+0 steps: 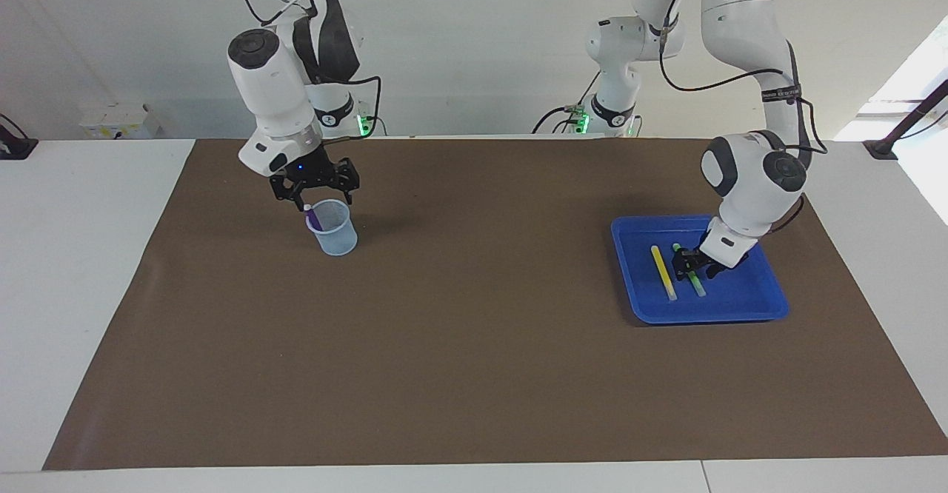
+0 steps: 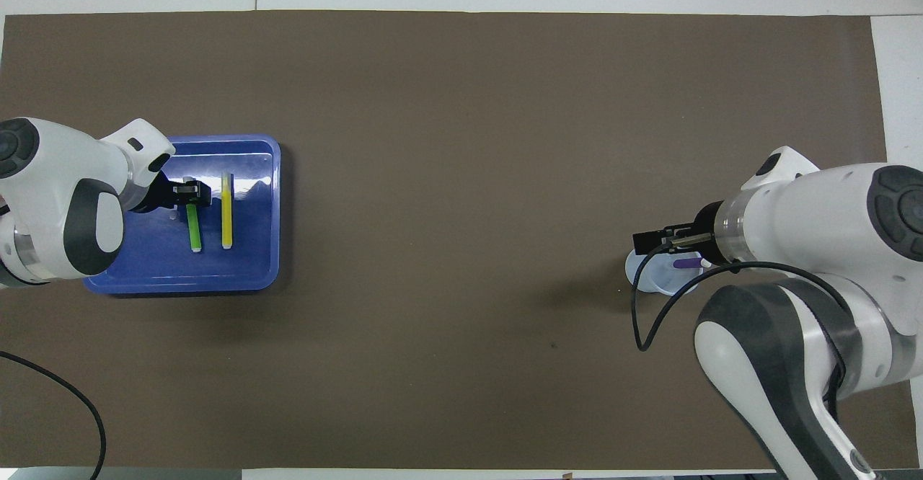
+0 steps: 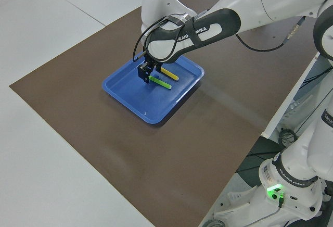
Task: Transfer and insert pens with both arms
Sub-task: 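Release the pen into the cup while the left gripper grasps the green pen, then lift the green pen with the left gripper while the right gripper approaches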
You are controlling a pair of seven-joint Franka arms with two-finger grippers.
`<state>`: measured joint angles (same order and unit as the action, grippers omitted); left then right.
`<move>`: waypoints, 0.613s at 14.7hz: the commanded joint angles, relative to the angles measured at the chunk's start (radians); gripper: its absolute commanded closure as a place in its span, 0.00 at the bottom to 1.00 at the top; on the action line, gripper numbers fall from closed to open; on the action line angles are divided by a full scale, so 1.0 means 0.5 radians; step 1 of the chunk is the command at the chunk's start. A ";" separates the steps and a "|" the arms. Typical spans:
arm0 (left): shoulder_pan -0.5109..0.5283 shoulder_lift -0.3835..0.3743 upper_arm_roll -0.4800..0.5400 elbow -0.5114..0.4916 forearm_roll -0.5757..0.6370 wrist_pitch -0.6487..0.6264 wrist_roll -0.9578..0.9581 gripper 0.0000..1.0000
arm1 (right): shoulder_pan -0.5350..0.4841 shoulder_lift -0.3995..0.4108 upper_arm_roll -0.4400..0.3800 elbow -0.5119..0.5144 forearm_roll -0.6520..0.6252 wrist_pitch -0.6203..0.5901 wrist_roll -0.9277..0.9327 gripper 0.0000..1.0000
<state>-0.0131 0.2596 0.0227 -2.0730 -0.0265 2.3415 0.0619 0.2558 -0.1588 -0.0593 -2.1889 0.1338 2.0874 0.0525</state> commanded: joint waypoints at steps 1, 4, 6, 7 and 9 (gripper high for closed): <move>0.042 0.012 -0.015 -0.026 0.035 0.066 0.048 0.42 | 0.007 0.023 0.002 0.034 0.357 0.004 0.137 0.00; 0.038 0.012 -0.015 -0.026 0.035 0.063 0.045 0.49 | 0.068 0.029 0.011 0.031 0.826 0.089 0.375 0.00; 0.038 0.012 -0.015 -0.026 0.038 0.066 0.045 0.67 | 0.154 0.032 0.011 0.024 1.066 0.218 0.642 0.00; 0.038 0.012 -0.015 -0.029 0.035 0.063 0.045 0.80 | 0.227 0.035 0.011 0.018 1.122 0.310 0.747 0.00; 0.038 0.012 -0.015 -0.026 0.038 0.063 0.048 1.00 | 0.325 0.063 0.011 0.012 1.275 0.488 0.943 0.00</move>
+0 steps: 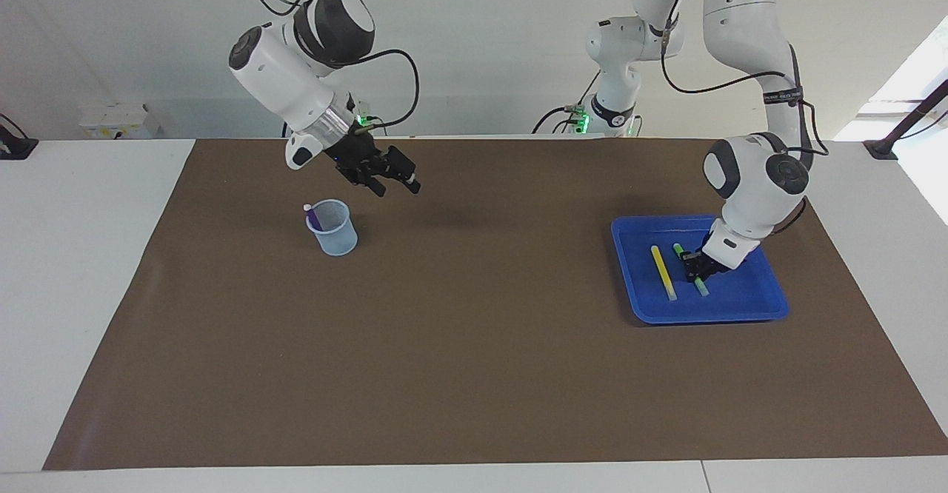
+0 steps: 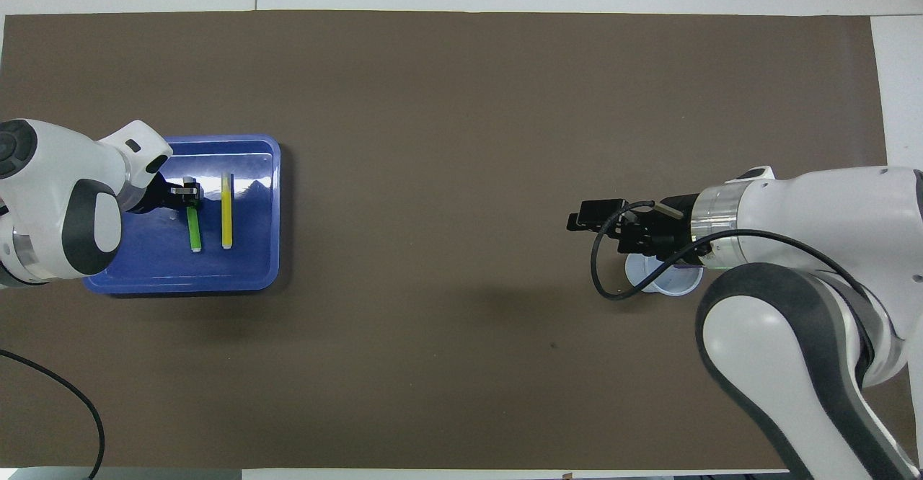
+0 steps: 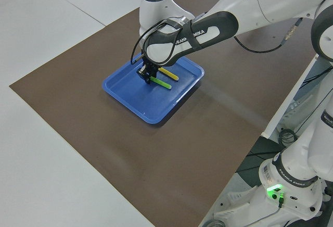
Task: Transfer and insert pens with both arms
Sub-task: 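Lift the green pen with the left gripper while the right gripper approaches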
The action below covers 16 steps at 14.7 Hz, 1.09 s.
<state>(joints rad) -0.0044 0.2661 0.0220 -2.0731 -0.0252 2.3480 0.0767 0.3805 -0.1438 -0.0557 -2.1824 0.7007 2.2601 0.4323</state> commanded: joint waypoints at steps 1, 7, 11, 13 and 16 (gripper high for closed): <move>0.021 -0.002 -0.013 -0.023 0.035 0.050 0.019 1.00 | 0.140 0.042 0.004 -0.001 0.239 0.234 0.251 0.00; 0.021 0.002 -0.016 0.178 0.032 -0.231 0.003 1.00 | 0.395 0.131 0.004 -0.004 0.715 0.673 0.338 0.00; -0.055 -0.008 -0.029 0.559 0.007 -0.835 -0.272 1.00 | 0.429 0.159 0.004 -0.004 0.722 0.705 0.338 0.00; -0.138 -0.026 -0.032 0.703 -0.011 -1.078 -0.502 1.00 | 0.420 0.162 0.004 0.002 0.725 0.695 0.335 0.00; -0.224 -0.109 -0.032 0.805 -0.264 -1.345 -0.952 1.00 | 0.414 0.189 0.004 0.024 0.728 0.692 0.335 0.00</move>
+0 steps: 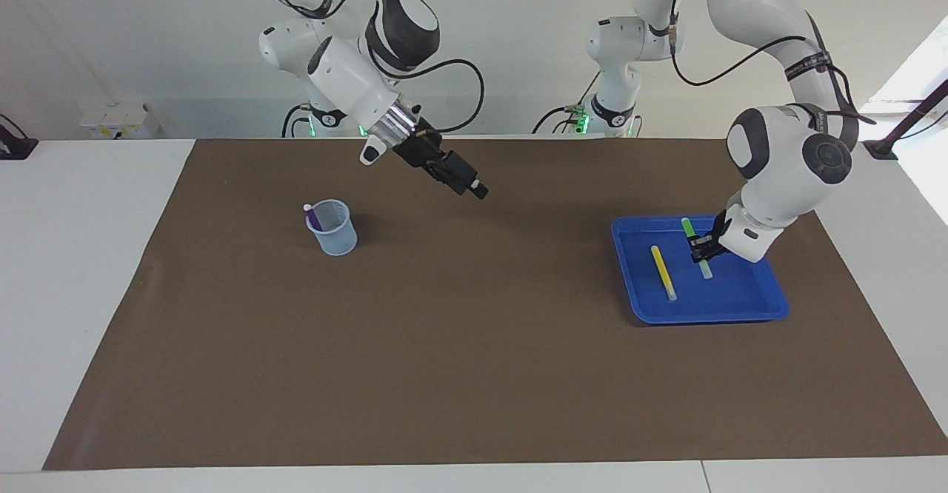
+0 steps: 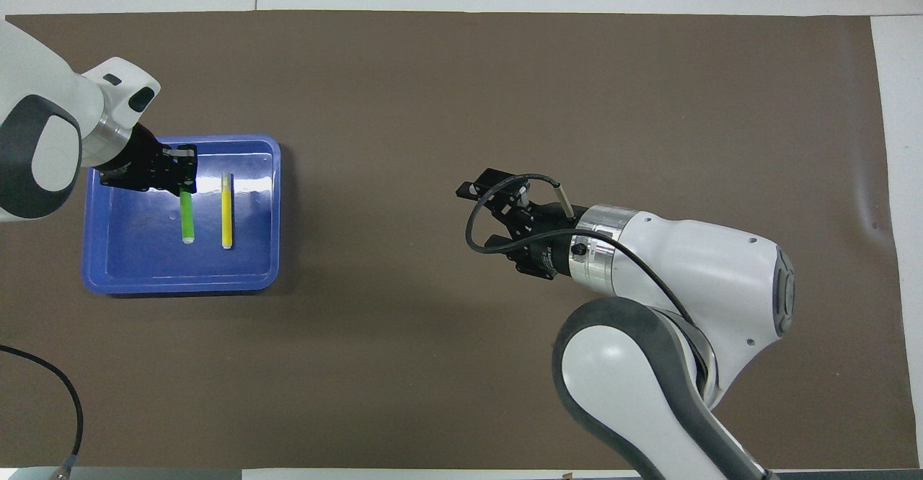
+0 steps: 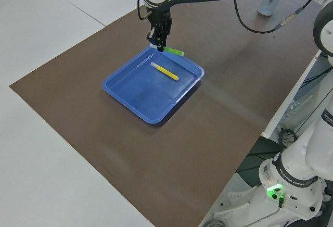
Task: Transfer and insert pens with both arms
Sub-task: 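Lift the green pen with the left gripper while the right gripper approaches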
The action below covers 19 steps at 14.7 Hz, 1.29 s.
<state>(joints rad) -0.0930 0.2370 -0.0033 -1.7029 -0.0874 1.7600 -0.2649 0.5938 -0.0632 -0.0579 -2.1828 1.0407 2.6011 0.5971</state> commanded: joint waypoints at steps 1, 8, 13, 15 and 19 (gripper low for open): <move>-0.065 -0.090 0.016 0.095 -0.260 -0.246 -0.508 1.00 | -0.007 0.034 0.011 0.028 0.045 0.010 0.005 0.00; -0.427 -0.198 0.013 0.044 -0.867 -0.081 -1.957 1.00 | 0.052 0.096 0.051 0.104 0.048 0.178 0.008 0.00; -0.596 -0.299 0.013 -0.205 -1.080 0.186 -2.274 1.00 | 0.147 0.148 0.057 0.239 0.008 0.164 -0.019 0.00; -0.642 -0.336 0.010 -0.303 -1.086 0.299 -2.277 1.00 | 0.153 0.136 0.057 0.248 -0.077 0.078 -0.016 0.00; -0.661 -0.360 0.010 -0.331 -1.166 0.315 -2.274 1.00 | 0.165 0.133 0.057 0.236 -0.332 0.056 -0.077 0.03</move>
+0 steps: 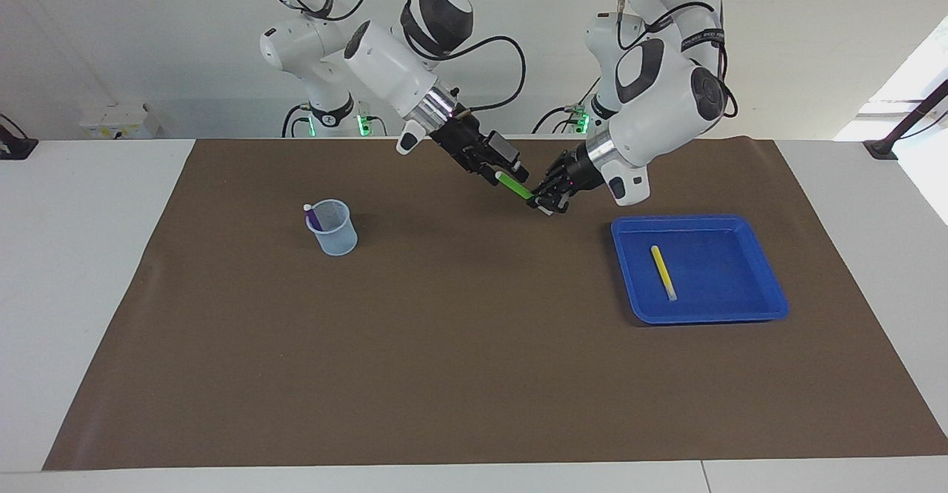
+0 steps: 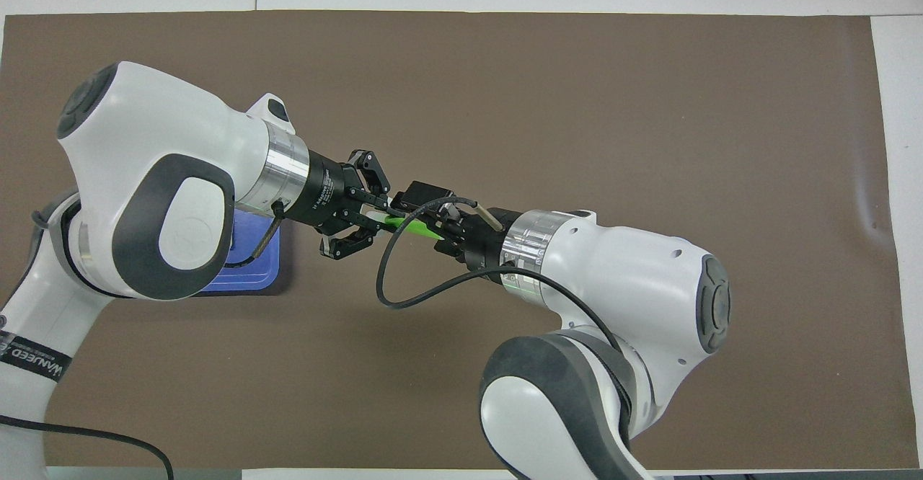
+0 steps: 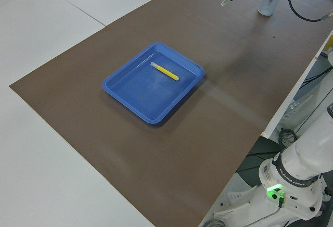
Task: Transfer and insert pens with both arms
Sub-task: 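Grasp the green pen with the right gripper and open the left gripper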
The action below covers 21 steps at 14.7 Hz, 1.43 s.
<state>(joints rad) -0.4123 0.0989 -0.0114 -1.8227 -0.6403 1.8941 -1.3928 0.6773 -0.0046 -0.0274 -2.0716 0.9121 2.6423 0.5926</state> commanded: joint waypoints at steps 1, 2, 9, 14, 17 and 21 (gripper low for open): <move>-0.019 -0.084 0.026 -0.091 -0.066 0.047 -0.019 1.00 | -0.005 0.015 -0.003 0.011 -0.085 -0.026 -0.117 0.05; -0.016 -0.084 0.026 -0.091 -0.069 0.044 -0.019 1.00 | -0.008 0.015 -0.003 0.011 -0.085 -0.026 -0.142 0.08; -0.013 -0.100 0.026 -0.122 -0.146 0.050 -0.009 1.00 | -0.008 0.018 -0.003 0.026 -0.085 -0.081 -0.151 0.31; -0.004 -0.103 0.026 -0.140 -0.161 0.050 -0.003 1.00 | -0.020 0.015 -0.006 0.026 -0.088 -0.094 -0.160 0.72; -0.004 -0.112 0.026 -0.150 -0.164 0.050 0.000 1.00 | -0.032 0.015 -0.007 0.029 -0.085 -0.133 -0.161 1.00; -0.004 -0.112 0.029 -0.147 -0.183 0.050 0.003 1.00 | -0.032 0.012 -0.007 0.029 -0.085 -0.140 -0.157 1.00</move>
<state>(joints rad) -0.4109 0.0821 0.0000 -1.8523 -0.7115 1.9005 -1.3940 0.6738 -0.0009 -0.0330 -2.0667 0.8813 2.5937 0.5277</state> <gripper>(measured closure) 0.833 0.811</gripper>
